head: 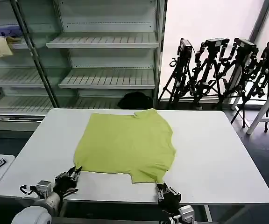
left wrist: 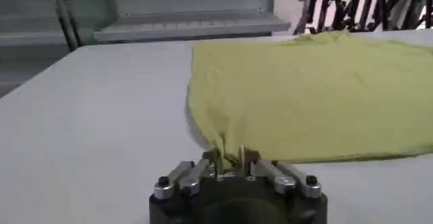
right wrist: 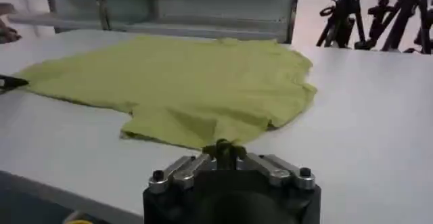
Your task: Fold and organize the clothes.
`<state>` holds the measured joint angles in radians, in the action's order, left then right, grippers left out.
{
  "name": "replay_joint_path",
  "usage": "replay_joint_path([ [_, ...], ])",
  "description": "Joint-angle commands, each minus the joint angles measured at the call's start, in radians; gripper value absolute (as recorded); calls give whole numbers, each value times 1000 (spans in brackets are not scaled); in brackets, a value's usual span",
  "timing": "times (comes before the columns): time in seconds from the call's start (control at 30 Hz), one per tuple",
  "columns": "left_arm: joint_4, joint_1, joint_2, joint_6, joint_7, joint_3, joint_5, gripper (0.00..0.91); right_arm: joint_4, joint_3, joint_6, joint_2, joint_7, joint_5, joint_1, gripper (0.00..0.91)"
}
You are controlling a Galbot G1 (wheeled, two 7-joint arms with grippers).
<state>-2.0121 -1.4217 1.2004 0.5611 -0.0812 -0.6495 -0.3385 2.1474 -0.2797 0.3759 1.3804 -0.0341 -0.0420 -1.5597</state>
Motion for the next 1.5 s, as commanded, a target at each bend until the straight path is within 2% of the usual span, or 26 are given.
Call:
replay_joint_path([
  [0.03, -3, 9, 7, -26, 27, -6, -23, 0, 5, -2, -46, 7, -18, -2, 12, 0],
  [0.2, -36, 16, 4, -17, 18, -24, -59, 0, 31, -13, -46, 5, -16, -3, 24, 0],
  [0.33, -24, 69, 10, 6, 21, -19, -66, 0, 24, -28, -15, 7, -18, -3, 80, 0],
  [0.5, 31, 164, 7, 18, 16, 14, -53, 0, -35, -44, 53, 18, -9, -13, 221, 0],
  [0.9, 146, 341, -10, 22, 21, 87, 19, 0, -184, -39, 134, 40, -14, -40, 444, 0],
  [1.13, 232, 426, -29, 21, 16, 116, 65, 0, -267, -28, 136, 72, -9, -32, 502, 0],
  [1.5, 332, 485, -8, 20, 11, 159, 130, 10, -400, -21, 135, 110, -3, -2, 619, 0],
])
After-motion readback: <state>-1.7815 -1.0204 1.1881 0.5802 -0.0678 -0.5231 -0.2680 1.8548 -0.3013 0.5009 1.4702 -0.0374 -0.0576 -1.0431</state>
